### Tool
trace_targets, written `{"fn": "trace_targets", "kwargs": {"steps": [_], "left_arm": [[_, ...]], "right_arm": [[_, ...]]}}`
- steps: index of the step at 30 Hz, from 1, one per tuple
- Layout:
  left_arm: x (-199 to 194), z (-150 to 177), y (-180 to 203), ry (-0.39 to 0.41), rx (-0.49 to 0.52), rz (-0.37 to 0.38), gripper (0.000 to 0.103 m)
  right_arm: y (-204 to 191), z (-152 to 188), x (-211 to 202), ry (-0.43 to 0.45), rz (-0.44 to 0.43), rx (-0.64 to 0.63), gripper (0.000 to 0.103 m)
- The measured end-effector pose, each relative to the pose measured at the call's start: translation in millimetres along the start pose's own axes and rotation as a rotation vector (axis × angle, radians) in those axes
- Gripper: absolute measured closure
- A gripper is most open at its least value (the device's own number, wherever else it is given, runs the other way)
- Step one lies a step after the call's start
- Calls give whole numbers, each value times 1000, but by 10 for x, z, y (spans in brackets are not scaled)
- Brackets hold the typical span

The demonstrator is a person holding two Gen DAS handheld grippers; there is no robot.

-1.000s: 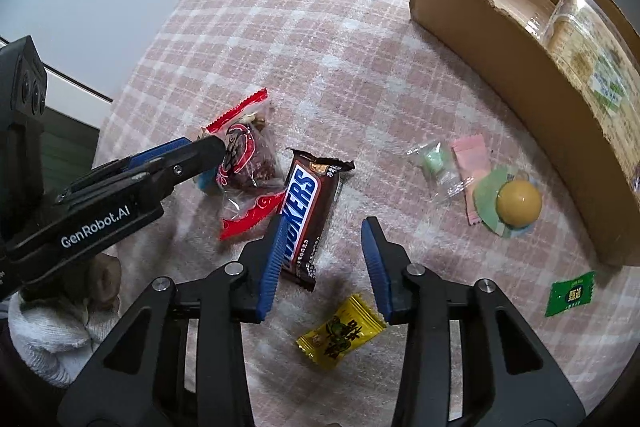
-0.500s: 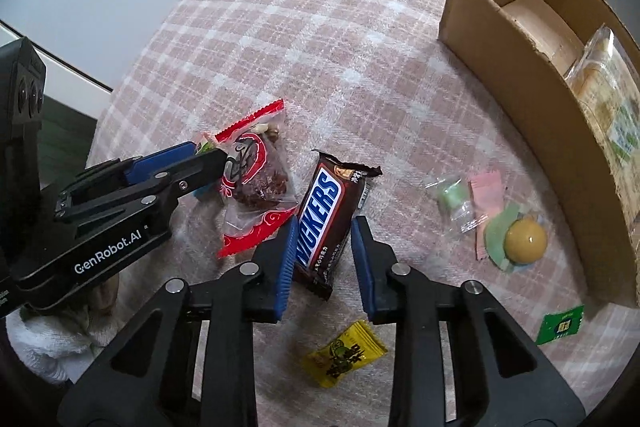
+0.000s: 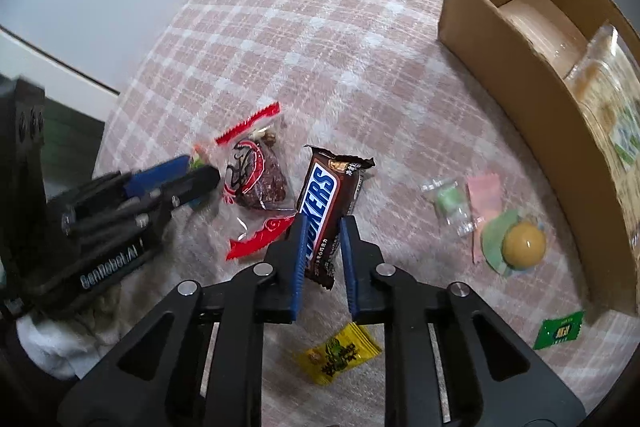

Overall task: Organize snacks
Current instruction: 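Grasp the Snickers bar with the right gripper while the left gripper grasps the orange-topped candy packet, then lift both held snacks and carry them over the cardboard box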

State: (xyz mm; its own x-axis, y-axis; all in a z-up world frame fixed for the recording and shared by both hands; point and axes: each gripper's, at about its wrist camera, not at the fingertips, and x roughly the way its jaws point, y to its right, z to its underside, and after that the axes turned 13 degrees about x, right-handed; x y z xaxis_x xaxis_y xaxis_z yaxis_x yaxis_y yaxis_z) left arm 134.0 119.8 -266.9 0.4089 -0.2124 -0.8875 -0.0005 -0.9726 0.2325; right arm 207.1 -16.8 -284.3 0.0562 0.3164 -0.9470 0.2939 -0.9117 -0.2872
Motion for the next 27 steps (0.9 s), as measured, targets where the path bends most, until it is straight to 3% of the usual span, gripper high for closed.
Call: {"fn": "trace_targets", "kwargs": {"steps": [3,6,13,27], "left_arm": [[-6,12,-6,1,-4,4,74],[5,-2,-10,3,-13,11,74],[-41,32,-39,8,-14,17,74],[-244,10,10,24,3,22,74]], "right_arm": [[-44,-67,34,-8,1,9,68],[-90,-115,70,-23,4,21,67],[-241,-132,177,-20,56,-47,71],[-2,-8,-92,22,9,2,73]]}}
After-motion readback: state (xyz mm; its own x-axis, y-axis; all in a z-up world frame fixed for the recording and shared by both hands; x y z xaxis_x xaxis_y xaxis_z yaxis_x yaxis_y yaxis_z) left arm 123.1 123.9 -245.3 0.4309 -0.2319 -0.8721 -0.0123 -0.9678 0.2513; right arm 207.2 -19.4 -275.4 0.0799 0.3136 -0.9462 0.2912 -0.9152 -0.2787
